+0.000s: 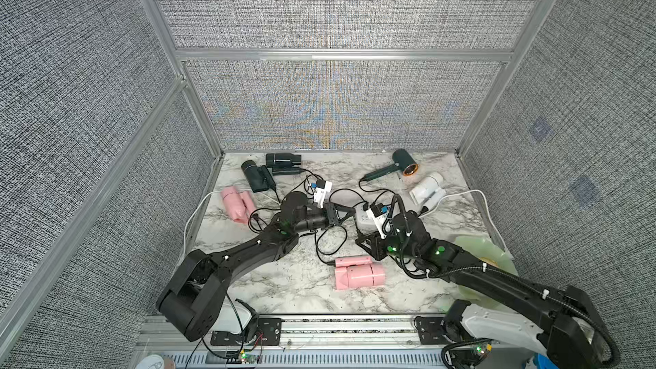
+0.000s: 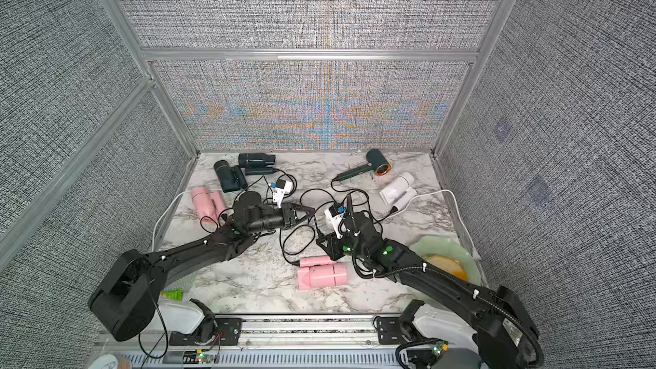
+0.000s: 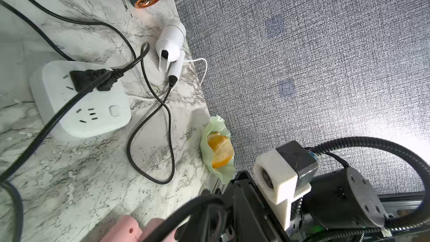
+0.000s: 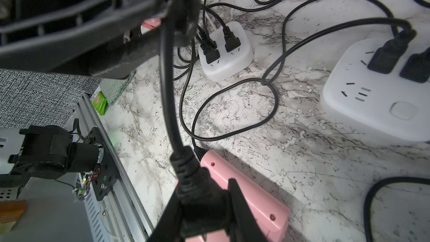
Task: Charge the blow dryers
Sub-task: Pick up the plug from the center of the board.
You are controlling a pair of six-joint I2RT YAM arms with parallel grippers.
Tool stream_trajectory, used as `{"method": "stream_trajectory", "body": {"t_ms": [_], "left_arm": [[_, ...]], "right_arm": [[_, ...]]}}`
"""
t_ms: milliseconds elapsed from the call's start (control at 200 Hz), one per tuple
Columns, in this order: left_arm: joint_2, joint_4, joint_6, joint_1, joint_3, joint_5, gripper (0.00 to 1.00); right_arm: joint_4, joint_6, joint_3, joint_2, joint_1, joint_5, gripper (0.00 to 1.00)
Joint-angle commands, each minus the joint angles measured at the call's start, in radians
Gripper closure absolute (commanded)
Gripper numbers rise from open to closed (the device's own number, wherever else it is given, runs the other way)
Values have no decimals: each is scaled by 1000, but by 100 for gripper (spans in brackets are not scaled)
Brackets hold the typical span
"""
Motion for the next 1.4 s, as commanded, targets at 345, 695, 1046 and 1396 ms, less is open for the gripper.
{"method": "stream_trajectory", "body": {"t_ms": [345,695,1046,1396], "left_arm": [[-6,-60,116,-44,43,-26,98],[-41,-228,208,-89,83,-196,100],[-10,-313,232,-115,128,-312,100],[33,-379,244,-152,177,-383,100]], "right_arm": [[27,51,-13,4,-4,90,78],[-60,82,16,-27,-9,112,43],[-234,117,36,-116,19,187,37],[-316,229,81,-101,20,223,54]]}}
